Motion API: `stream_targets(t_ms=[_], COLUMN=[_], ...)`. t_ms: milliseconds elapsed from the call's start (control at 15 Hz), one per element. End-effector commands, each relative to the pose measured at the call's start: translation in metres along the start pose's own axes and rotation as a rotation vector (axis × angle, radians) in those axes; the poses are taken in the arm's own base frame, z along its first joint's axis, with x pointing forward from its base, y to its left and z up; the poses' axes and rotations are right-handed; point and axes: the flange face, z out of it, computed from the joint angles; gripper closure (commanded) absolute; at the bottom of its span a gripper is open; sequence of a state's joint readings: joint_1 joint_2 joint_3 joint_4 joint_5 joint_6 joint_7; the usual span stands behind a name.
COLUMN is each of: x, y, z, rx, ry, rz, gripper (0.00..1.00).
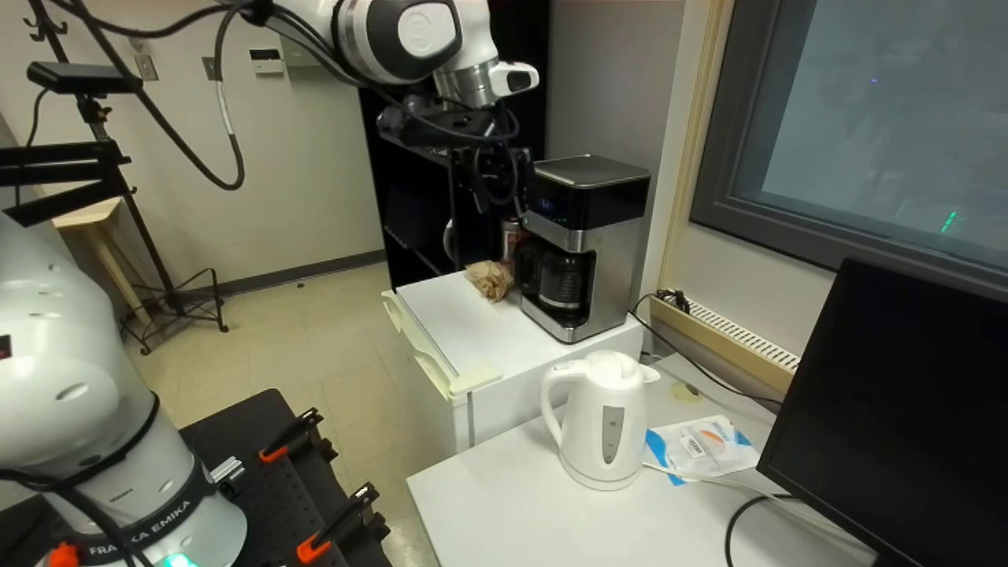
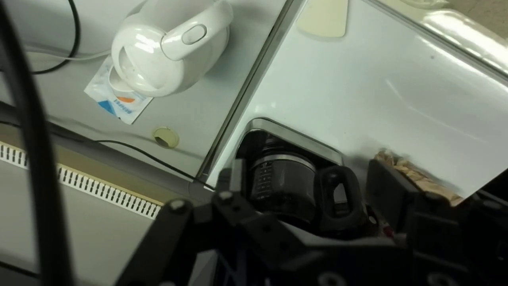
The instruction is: Press the coffee maker
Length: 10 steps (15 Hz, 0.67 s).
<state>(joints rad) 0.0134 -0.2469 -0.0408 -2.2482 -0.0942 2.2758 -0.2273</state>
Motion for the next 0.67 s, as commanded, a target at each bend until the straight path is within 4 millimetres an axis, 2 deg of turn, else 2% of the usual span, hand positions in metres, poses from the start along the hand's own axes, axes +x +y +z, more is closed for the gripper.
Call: stream_targets(t_ms=[0,267,400,600], x=[0.007,0.008,0.009,0.015], y=[-0.005,-0.010,-0.011,-0.010], z=[0.024,0.046,0.050,0.055], rx=[-0.077,-0.115,-0.122,-0.128], ry=[0.059,0.121,0.167,0.209], rz=[0.010,0.029,0.046,0.071], gripper=[0.53,0.84,0.99,1.00])
